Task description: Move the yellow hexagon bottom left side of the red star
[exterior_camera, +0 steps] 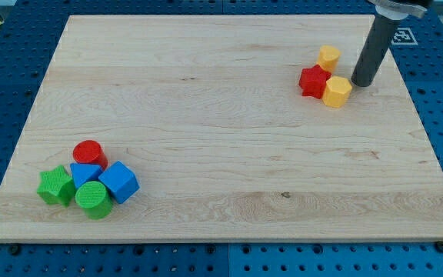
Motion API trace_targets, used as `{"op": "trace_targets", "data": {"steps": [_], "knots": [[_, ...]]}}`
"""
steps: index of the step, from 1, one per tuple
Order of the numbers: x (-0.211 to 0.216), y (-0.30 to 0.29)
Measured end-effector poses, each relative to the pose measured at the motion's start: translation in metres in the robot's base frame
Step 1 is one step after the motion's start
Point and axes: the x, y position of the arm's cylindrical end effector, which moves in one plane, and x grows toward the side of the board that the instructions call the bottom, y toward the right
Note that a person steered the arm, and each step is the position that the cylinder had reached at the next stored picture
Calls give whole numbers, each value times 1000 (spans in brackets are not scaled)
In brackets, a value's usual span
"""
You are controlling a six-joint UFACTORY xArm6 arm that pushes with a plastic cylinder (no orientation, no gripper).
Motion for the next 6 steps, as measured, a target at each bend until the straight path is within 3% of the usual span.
{"op": "trace_targets", "data": {"steps": [3, 6], "knots": [[27, 0], [27, -63]]}}
